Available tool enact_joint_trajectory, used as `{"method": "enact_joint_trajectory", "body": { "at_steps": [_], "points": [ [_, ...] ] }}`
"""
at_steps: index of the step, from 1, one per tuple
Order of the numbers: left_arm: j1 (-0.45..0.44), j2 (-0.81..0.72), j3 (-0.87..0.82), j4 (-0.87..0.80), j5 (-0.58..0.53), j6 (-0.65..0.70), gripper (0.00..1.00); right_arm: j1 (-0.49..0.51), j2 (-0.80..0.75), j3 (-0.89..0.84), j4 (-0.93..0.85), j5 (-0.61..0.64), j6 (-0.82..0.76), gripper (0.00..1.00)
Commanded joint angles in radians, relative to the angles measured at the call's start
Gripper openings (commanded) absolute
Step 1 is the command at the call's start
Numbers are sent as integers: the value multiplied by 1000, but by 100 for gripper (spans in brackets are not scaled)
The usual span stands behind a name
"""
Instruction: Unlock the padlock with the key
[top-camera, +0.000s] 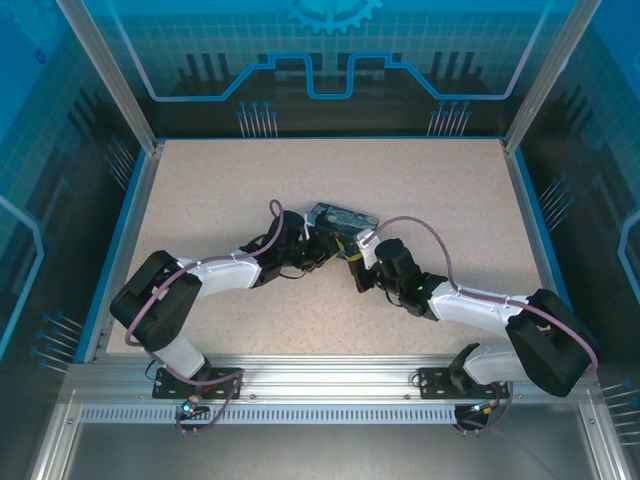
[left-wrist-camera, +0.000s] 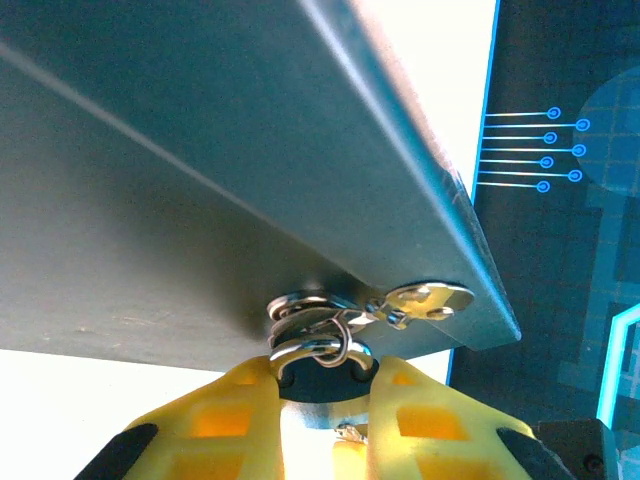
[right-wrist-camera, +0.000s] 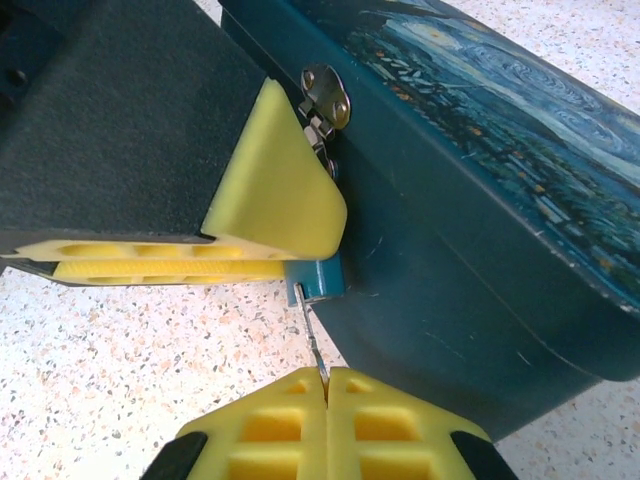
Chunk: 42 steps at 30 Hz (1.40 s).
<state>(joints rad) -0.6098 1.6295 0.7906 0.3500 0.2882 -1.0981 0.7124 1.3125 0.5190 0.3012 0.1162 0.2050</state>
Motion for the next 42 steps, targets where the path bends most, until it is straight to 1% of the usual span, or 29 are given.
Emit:
{"method": "enact_joint_trajectory", "body": {
  "at_steps": [1,9,24,35,36,42],
  "points": [
    [-8,-19,10,60,24,-5,2,-12,13,29,-12,30,11,0],
    [-9,-19,8,61,19,-3,2,-11,-3,15,-59,44,17,0],
    [-8,-22,5,61,14,-3,2,-10,10,17,-79,56,23,0],
    [-9,-17,7,61,15,0,2,-3,-25,-5,-37,12,8,0],
    [-9,-17,7,59,16,-1,2,-2,-28,-5,-11,12,8,0],
    [-9,-14,7,60,17,-2,1,5,-20,4,-2,6,5,0]
  ]
}}
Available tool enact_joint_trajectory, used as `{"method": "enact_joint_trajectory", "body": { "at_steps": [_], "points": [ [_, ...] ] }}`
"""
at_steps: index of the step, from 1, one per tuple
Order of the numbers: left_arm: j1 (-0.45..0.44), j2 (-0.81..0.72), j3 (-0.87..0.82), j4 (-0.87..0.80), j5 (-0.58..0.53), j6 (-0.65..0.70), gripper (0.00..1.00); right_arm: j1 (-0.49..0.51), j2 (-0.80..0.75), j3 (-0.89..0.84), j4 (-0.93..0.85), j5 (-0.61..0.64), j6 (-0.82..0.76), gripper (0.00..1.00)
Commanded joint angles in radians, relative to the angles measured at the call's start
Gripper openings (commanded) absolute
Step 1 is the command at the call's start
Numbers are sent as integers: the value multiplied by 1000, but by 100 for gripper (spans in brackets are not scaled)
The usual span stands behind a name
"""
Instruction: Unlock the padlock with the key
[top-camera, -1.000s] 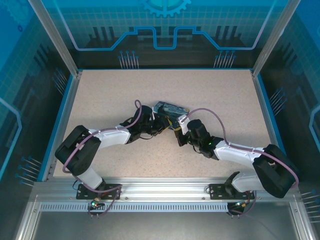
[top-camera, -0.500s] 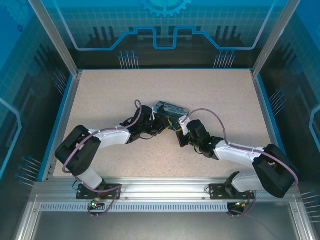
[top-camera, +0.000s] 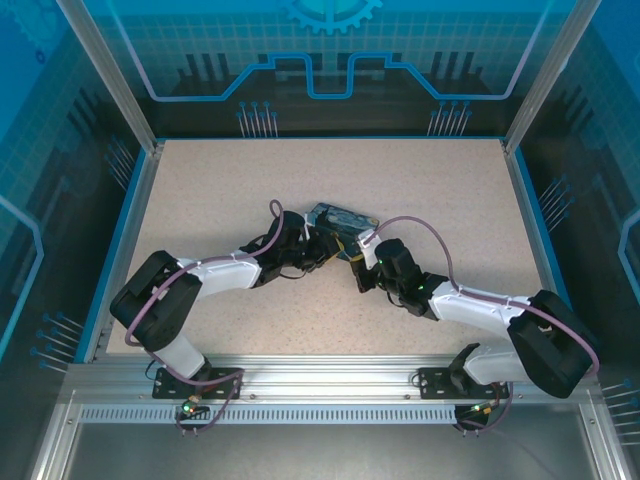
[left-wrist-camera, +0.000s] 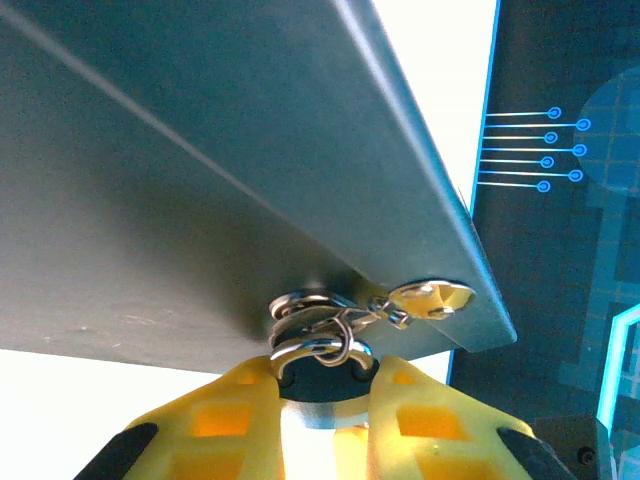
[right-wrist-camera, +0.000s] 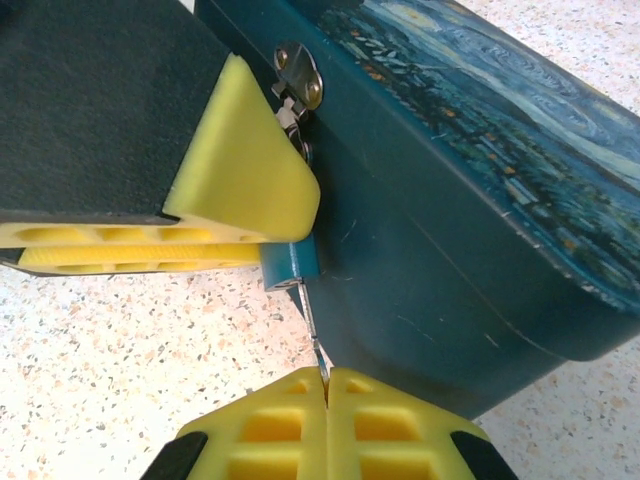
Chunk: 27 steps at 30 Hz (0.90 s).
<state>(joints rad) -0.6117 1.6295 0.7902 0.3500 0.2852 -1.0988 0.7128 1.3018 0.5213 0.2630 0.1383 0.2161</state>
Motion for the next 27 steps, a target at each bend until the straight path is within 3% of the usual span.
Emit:
{"method": "enact_joint_trajectory", "body": {
  "at_steps": [1,27],
  "points": [
    [-7,-14,7,61,20,-1,1,5,-4,6,34,-16,-7,0],
    [-7,-19,4,61,24,1,1,14,24,35,38,-13,-10,0]
  ]
}}
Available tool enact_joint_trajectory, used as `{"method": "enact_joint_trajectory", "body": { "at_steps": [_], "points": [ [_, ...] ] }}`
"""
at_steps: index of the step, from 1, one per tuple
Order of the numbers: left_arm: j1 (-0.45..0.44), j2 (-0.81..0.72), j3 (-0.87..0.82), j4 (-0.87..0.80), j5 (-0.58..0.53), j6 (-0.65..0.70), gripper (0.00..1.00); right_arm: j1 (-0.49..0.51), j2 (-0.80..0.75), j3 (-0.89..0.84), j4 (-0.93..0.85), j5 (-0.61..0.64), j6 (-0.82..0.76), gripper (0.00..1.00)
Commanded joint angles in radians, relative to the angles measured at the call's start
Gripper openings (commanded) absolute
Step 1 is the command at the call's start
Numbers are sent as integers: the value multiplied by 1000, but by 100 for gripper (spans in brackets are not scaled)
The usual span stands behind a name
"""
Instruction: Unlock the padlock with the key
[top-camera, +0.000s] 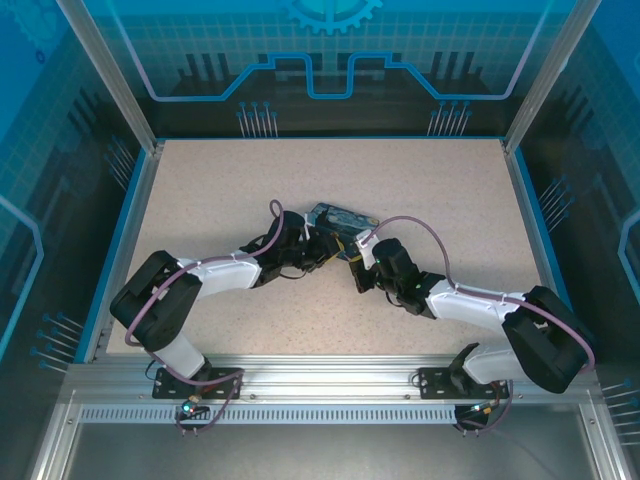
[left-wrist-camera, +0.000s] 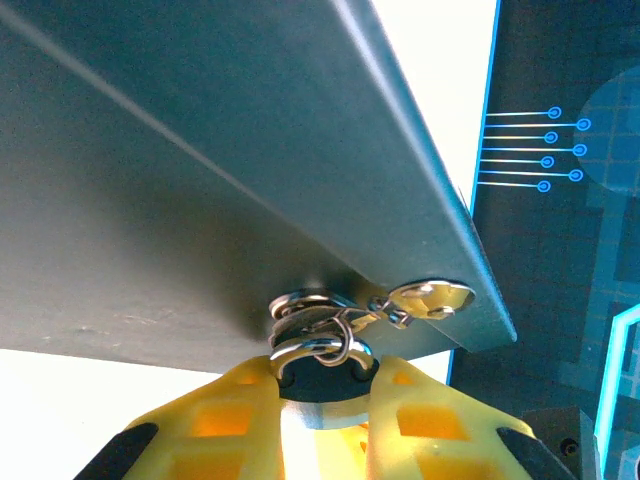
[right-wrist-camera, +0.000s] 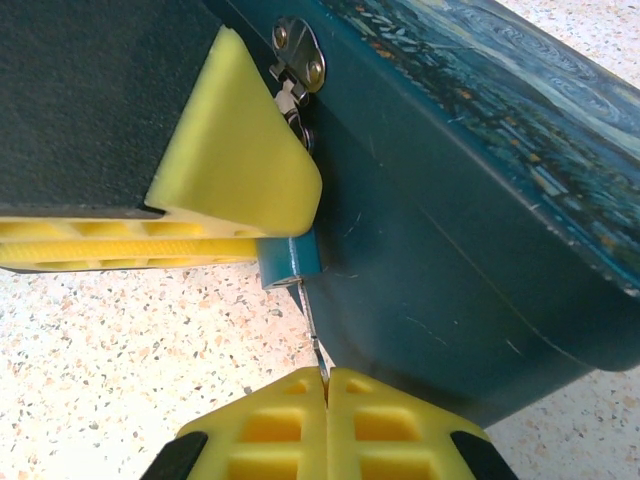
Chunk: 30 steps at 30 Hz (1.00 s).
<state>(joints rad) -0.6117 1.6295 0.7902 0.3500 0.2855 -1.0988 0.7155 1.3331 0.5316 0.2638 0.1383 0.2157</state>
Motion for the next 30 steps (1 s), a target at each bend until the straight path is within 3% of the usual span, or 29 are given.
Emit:
{"method": "enact_joint_trajectory", "body": {
  "at_steps": [1,30],
  "points": [
    [-7,-20,2,60,21,1,1,12,-7,25,40,-11,-10,0],
    [-7,-20,0,58,27,-2,1,11,-11,19,85,24,-20,0]
  ]
}}
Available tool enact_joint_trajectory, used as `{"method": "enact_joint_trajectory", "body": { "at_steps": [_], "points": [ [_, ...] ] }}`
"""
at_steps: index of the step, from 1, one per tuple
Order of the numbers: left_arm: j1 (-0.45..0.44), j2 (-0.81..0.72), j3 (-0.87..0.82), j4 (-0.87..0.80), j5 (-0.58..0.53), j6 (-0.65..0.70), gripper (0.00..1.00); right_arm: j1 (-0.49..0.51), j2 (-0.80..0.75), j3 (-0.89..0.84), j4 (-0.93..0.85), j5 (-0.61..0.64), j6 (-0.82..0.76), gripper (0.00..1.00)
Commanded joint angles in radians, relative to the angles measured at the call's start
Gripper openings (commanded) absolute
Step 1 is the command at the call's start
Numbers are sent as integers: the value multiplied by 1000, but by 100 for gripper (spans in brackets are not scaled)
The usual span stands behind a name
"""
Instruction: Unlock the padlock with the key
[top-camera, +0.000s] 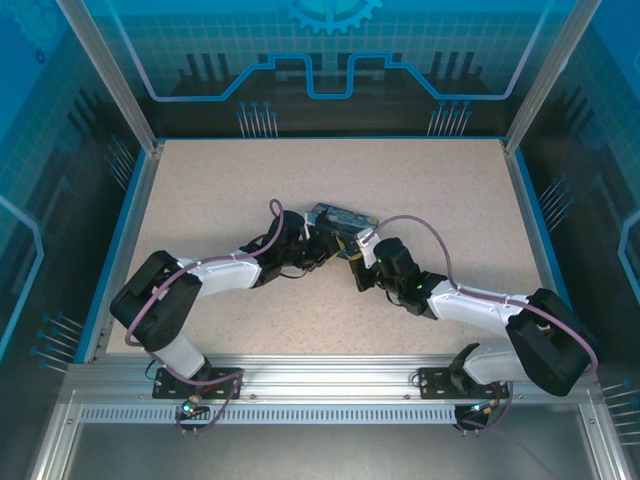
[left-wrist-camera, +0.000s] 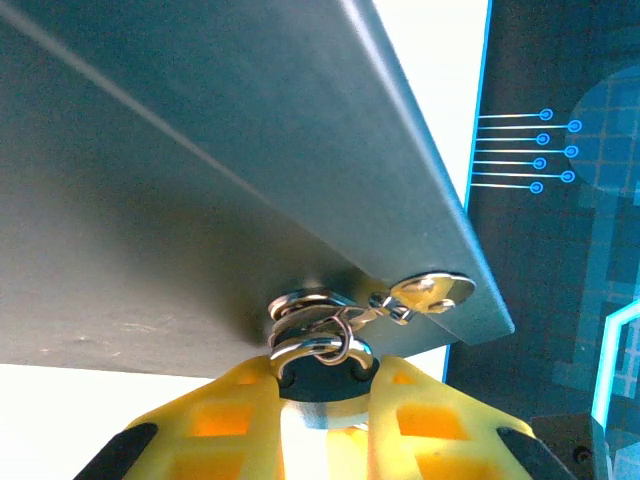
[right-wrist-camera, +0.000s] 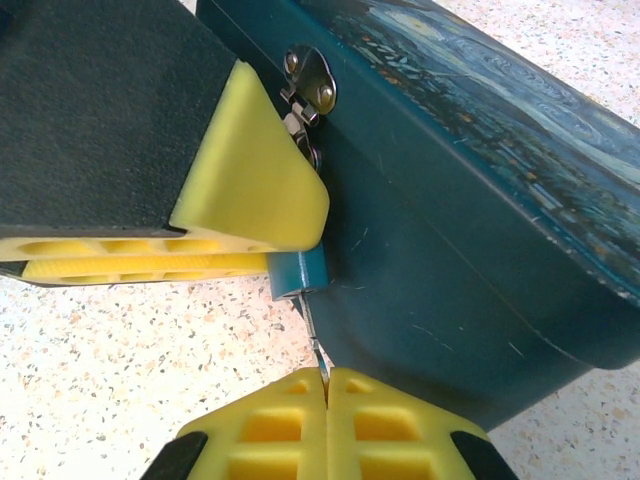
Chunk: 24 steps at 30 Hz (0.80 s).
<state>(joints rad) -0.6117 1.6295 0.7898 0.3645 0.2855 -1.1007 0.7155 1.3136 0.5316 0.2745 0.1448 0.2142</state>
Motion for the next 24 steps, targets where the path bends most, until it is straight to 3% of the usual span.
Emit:
{"method": "enact_joint_trajectory", "body": {
  "at_steps": [1,9,24],
  "points": [
    [-8,-21,0,42,27,-2,1,10,9,19,85,22,-22,0],
    [-13,-26,0,50,27,-28,1,7,24,-17,252,-33,-51,0],
    [-18,-34,5,90,38,-79,0,-10,112,-34,346,-65,-36,0]
  ]
}}
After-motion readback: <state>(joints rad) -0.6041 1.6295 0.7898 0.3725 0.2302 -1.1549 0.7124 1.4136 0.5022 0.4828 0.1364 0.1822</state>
